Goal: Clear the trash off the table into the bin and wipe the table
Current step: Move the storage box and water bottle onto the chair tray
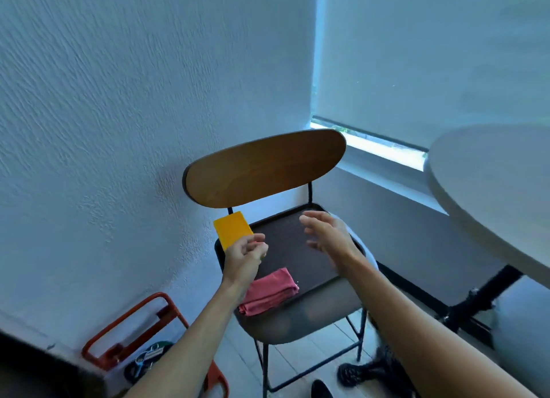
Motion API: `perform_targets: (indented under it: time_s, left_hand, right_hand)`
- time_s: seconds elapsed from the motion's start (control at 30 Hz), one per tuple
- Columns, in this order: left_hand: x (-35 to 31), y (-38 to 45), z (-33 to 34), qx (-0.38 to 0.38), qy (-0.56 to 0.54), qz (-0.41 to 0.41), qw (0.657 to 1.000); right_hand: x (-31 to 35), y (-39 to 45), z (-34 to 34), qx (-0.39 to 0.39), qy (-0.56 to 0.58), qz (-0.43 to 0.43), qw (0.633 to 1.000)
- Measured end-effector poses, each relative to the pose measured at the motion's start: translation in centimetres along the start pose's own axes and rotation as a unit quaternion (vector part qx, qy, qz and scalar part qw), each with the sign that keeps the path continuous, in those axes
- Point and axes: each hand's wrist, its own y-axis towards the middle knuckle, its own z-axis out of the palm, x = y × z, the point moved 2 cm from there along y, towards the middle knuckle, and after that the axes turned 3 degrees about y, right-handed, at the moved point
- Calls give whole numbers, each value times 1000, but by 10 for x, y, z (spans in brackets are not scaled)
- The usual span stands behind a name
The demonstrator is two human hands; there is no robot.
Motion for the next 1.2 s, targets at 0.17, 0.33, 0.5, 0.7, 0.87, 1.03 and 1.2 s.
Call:
perform_targets:
  time_s: [0.17,0.33,0.5,0.7,0.87,1.03,1.2]
  left_hand:
    - [-47,-16,39,78,-7,58,995]
    - [-107,-27,96,174,-9,117,978]
    - [-170,-36,159,244,-5,194,950]
    - [-223,-42,247,341,19,217,915]
    - [-253,-39,329,392,27,220,893]
    - [-275,-27,412,410,36,220,885]
    - [-293,-18,498,437,65,232,867]
  right_hand:
    - [38,-37,-34,-45,0,-38,998]
    - [89,-62,-87,-106,-12,-96,990]
    - [141,-84,-151,-156,-28,-155,975]
    - [176,-95,-249,-261,-39,-169,950]
    - [190,-90,-334,-350,-45,-162,922]
    - [197,-77,-415,-426,-54,-146,891]
    - [199,-56,-482,-480,-62,-113,868]
